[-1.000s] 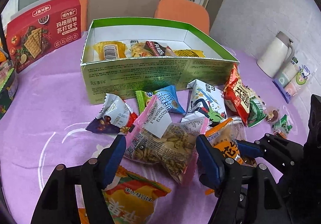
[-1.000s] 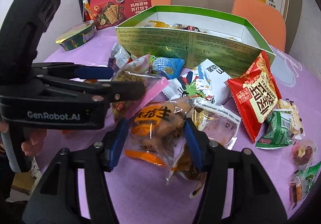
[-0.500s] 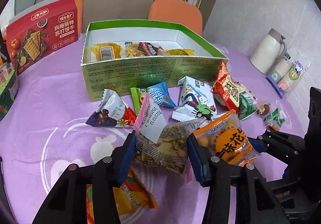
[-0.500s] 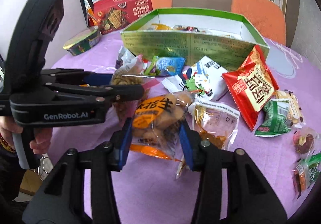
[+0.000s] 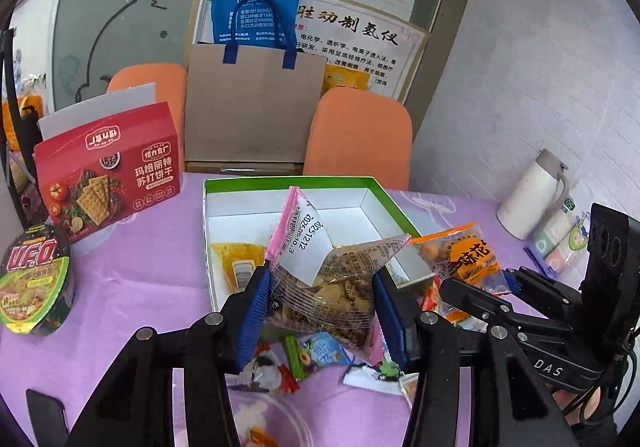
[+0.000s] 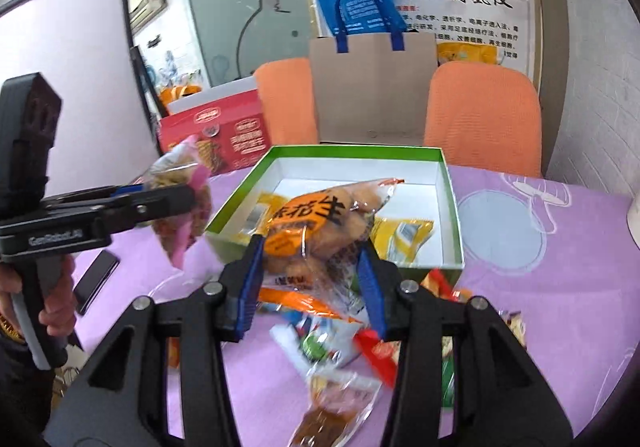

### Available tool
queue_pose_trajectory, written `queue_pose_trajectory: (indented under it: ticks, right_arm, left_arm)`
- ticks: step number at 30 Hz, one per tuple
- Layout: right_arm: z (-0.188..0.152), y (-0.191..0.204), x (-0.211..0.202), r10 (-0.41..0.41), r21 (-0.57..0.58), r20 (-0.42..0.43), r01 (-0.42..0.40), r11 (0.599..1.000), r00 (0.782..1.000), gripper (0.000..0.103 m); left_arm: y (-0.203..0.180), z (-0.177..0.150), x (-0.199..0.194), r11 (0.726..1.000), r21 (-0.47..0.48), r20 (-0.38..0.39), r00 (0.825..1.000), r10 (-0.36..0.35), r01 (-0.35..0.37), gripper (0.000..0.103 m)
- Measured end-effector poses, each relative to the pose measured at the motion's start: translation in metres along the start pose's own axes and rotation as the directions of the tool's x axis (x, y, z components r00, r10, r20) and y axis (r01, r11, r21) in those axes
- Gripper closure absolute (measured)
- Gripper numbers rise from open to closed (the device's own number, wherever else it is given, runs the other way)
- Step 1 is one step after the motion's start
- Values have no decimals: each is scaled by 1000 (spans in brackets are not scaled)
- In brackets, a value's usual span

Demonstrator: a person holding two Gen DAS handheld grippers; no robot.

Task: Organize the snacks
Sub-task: 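Drop both packets into the box by opening both grippers, then grasp the brown meat snack packet with the right gripper while the left grasps the orange-green packet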

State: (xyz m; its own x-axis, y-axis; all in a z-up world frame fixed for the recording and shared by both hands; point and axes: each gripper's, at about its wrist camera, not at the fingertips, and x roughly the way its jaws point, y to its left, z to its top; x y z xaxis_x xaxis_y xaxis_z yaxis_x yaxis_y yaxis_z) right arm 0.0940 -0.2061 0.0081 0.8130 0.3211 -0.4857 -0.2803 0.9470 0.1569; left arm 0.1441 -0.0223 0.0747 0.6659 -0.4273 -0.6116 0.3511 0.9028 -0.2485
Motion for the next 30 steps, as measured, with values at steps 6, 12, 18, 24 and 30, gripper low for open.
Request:
queue_pose_trajectory:
  ticks: [6, 12, 18, 24, 30]
  right_arm:
    - [9, -27, 50, -20, 47, -71, 23, 999, 997, 56]
    - [5, -32, 89, -66, 21, -140, 69, 997, 988, 51]
    - [5, -37, 75, -110, -1, -55, 110, 994, 992, 7]
    - [5, -37, 53, -123, 9, -64, 124, 992, 990, 7]
    - [7, -19, -1, -114, 17, -15, 114, 993, 993, 4]
  left_arm:
    - [13, 15, 46, 999, -17, -51, 998, 41, -42, 51]
    - [28, 12, 83, 997, -54, -118, 992, 45, -52, 48]
    - [40, 5, 72, 987, -108, -29, 993, 116, -119, 2]
    - [32, 6, 51, 984, -58, 6, 986, 168, -168, 2]
    - [11, 5, 1, 974, 7, 99, 970, 224, -225, 2]
